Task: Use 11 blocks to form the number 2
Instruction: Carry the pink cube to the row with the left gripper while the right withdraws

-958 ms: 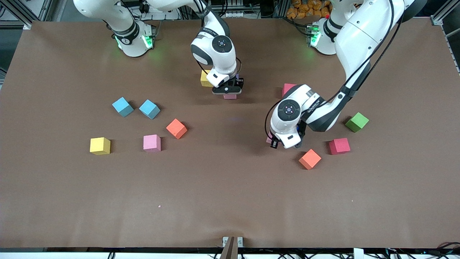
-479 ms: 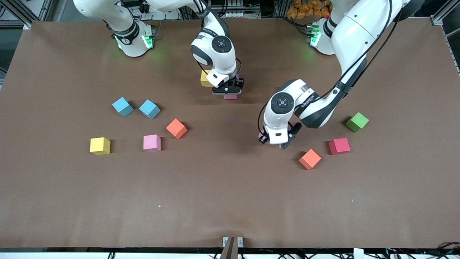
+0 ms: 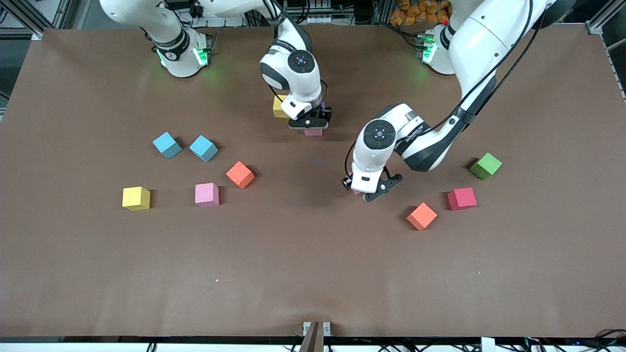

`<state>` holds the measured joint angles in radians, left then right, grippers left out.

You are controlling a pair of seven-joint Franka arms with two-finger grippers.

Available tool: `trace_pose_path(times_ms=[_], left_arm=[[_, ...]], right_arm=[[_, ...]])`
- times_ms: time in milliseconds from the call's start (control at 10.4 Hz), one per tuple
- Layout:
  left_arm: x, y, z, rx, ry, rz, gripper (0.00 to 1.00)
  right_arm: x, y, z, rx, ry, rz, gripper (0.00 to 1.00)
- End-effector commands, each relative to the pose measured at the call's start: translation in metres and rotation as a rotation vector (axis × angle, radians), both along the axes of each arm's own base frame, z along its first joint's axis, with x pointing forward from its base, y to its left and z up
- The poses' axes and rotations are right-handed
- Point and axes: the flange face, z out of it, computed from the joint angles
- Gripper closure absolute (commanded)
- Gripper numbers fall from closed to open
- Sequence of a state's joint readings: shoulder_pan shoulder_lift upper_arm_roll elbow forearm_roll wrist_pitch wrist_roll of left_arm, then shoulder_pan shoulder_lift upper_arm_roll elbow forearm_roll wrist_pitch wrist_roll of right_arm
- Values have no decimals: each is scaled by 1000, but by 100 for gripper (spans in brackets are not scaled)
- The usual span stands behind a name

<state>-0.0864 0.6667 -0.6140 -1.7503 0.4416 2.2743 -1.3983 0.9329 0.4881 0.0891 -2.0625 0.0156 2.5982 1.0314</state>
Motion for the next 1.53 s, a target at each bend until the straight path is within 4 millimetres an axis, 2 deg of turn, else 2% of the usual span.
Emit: trace_pose_path(times_ms=[0, 192, 383, 767, 958, 1054, 1246, 1342, 1438], left_arm=[[-2, -2, 8, 10, -21, -125, 76], [-5, -7, 7, 10, -20, -186, 76], [-10, -14, 7, 8, -22, -259, 75], [-27, -40, 8, 6, -27, -317, 75], [-38, -54, 8, 15, -41, -375, 75], [-45, -61, 4, 21, -43, -398, 75], [-66, -82, -6, 31, -51, -456, 75], [-72, -90, -10, 25, -61, -469, 75], [-84, -103, -11, 9, -72, -488, 75]], right_arm=[[-2, 0, -1, 0, -10, -11, 0], [-3, 1, 0, -2, -8, -11, 0], [1, 1, 15, 14, -13, -18, 0], [16, -15, 83, -37, -1, -32, 0], [36, -39, 113, -54, -5, -49, 0], [54, -65, 126, -61, -4, 3, 0], [92, -139, 151, -52, -25, 107, 0], [105, -167, 157, -57, -23, 142, 0], [125, -202, 161, -55, -30, 184, 0]])
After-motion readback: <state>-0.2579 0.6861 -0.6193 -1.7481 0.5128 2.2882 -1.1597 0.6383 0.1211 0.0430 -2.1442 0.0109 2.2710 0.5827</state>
